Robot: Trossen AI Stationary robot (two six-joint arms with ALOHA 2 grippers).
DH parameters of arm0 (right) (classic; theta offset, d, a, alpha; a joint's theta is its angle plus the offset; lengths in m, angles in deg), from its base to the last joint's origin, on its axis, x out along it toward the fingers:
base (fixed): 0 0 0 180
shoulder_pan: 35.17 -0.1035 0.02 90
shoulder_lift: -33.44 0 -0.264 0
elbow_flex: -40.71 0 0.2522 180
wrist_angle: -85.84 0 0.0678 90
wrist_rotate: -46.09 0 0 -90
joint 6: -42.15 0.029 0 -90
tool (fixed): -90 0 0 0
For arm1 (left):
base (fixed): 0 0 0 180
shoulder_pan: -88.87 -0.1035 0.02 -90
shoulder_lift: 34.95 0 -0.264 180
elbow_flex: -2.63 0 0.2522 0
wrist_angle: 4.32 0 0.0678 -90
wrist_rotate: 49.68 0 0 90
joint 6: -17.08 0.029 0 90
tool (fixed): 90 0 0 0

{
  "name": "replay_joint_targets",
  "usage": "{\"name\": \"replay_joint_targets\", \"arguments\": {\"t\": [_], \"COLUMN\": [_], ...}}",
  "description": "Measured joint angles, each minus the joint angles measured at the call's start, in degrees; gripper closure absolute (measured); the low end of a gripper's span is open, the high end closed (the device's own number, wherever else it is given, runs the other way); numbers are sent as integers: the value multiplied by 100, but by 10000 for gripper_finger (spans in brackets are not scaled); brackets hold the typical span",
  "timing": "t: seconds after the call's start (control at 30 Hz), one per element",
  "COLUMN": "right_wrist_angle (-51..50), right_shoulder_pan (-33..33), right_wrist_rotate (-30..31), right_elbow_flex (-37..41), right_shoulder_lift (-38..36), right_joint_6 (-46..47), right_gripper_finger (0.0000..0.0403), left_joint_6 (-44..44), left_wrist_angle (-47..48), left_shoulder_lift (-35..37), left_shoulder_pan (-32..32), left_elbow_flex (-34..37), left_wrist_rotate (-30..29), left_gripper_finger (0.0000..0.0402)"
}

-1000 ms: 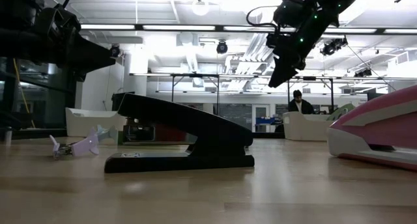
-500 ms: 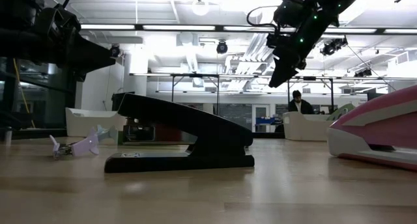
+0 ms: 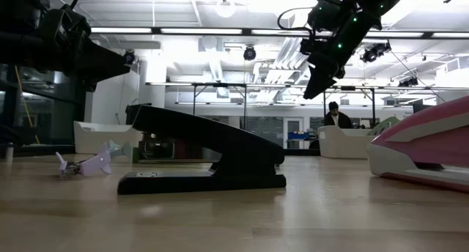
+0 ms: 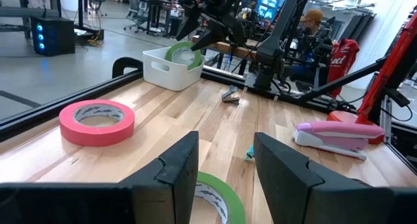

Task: Pick and place Stapler, Stapler remover, tape
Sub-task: Put the green tape into the right white bin

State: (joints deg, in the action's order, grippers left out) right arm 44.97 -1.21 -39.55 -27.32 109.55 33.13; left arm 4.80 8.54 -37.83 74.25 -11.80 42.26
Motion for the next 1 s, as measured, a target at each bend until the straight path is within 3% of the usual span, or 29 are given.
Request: {"name": "replay_joint_targets", "arguments": {"t": [0.6,1.0], "right_wrist_angle": [-1,-4], "right_shoulder_pan": [0,0], "right_wrist_rotate": [-2,150], "right_elbow_flex": [0,0], "right_shoulder_lift": [0,0], "right_joint_6": [302,273], "right_gripper_finger": [156,156], "left_joint_6": [-83,-2259], "left_wrist_angle": [-20,-229], "left_shoulder_lift": [2,-7], "left_shoulder_pan": [1,0], "left_elbow_flex": [-48,-50], "left_wrist_rotate": [122,-915], "left_gripper_finger": [255,255]}}
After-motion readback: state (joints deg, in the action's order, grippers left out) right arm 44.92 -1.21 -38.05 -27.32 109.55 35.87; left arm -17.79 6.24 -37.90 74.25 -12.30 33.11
